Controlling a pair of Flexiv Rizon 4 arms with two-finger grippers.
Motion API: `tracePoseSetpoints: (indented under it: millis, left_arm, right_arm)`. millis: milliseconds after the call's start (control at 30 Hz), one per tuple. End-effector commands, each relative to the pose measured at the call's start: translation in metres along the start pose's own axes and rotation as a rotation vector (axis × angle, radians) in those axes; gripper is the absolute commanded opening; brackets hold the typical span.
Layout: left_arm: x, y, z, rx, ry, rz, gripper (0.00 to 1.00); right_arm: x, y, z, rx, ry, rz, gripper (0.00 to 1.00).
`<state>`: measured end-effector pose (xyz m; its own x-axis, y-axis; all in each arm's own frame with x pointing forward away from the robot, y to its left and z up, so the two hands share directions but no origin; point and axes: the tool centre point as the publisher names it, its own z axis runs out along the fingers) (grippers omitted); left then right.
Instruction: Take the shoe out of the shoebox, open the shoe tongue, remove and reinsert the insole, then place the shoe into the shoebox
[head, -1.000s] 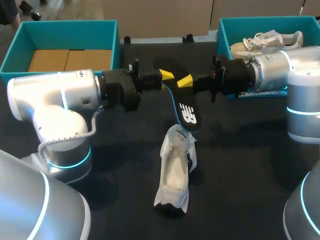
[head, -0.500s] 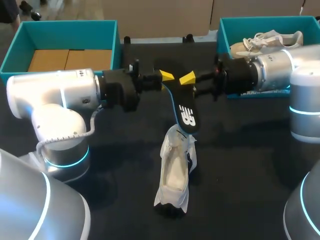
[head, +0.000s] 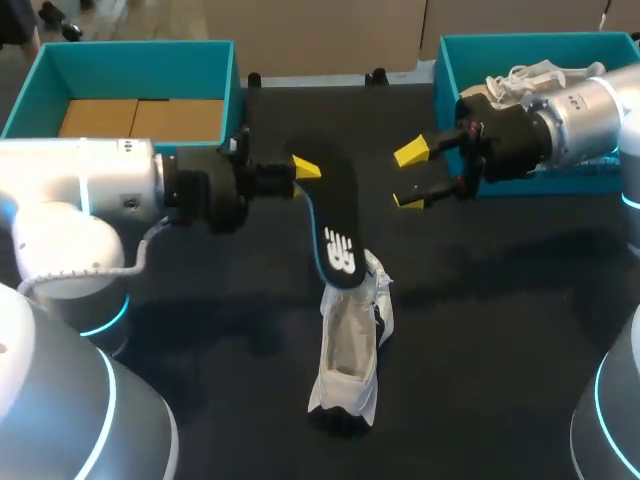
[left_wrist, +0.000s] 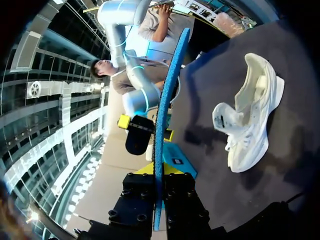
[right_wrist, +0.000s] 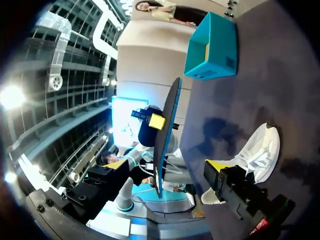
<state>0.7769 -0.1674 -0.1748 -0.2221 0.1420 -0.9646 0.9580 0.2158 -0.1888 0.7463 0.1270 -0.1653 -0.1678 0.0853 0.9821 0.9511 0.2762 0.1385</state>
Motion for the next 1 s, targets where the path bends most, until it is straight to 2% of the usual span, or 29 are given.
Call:
tracePoseSetpoints:
  millis: [33, 100, 133, 200, 300, 333, 400, 467, 500, 867, 933, 1000]
  left_arm:
    - [0.006, -0.016, -0.028, 0.013, 0.030, -0.013, 0.00]
    - [0.010, -0.022, -0.030, 0.021, 0.050, -0.026, 0.00]
    - [0.012, -0.027, -0.032, 0.028, 0.066, -0.043, 0.00]
    - [0.014, -0.033, -0.033, 0.030, 0.088, -0.050, 0.00]
    - [0.016, -0.041, -0.036, 0.039, 0.113, -0.083, 0.00]
    - [0.017, -0.045, -0.037, 0.039, 0.123, -0.095, 0.00]
    - [0.018, -0.050, -0.039, 0.058, 0.126, -0.134, 0.00]
    - [0.020, -0.057, -0.042, 0.068, 0.157, -0.158, 0.00]
    - [0.019, -0.058, -0.044, 0.040, 0.174, -0.134, 0.00]
    - [0.019, -0.058, -0.044, 0.040, 0.174, -0.134, 0.00]
    - [0.021, -0.062, -0.042, 0.032, 0.183, -0.159, 0.00]
    - [0.022, -0.068, -0.042, 0.059, 0.189, -0.209, 0.00]
  right_arm:
    - [-0.001, 0.002, 0.002, 0.003, 0.000, 0.001, 1.00]
    - [-0.001, 0.002, 0.002, 0.003, 0.000, 0.001, 1.00]
    - [-0.001, 0.002, 0.001, 0.049, -0.050, -0.070, 1.00]
    - [-0.001, 0.000, -0.002, 0.075, -0.086, -0.165, 1.00]
    - [-0.009, -0.011, -0.011, 0.063, -0.149, -0.297, 1.00]
    - [-0.016, -0.017, -0.014, 0.064, -0.185, -0.300, 1.00]
    - [-0.021, -0.025, -0.017, 0.071, -0.173, -0.363, 1.00]
    - [-0.024, -0.030, -0.018, 0.070, -0.178, -0.348, 1.00]
    - [-0.024, -0.030, -0.018, 0.070, -0.178, -0.348, 1.00]
    - [-0.024, -0.030, -0.018, 0.070, -0.178, -0.348, 1.00]
    - [-0.019, -0.027, -0.021, 0.174, -0.289, -0.379, 1.00]
    - [-0.015, -0.031, -0.023, 0.227, -0.353, -0.432, 1.00]
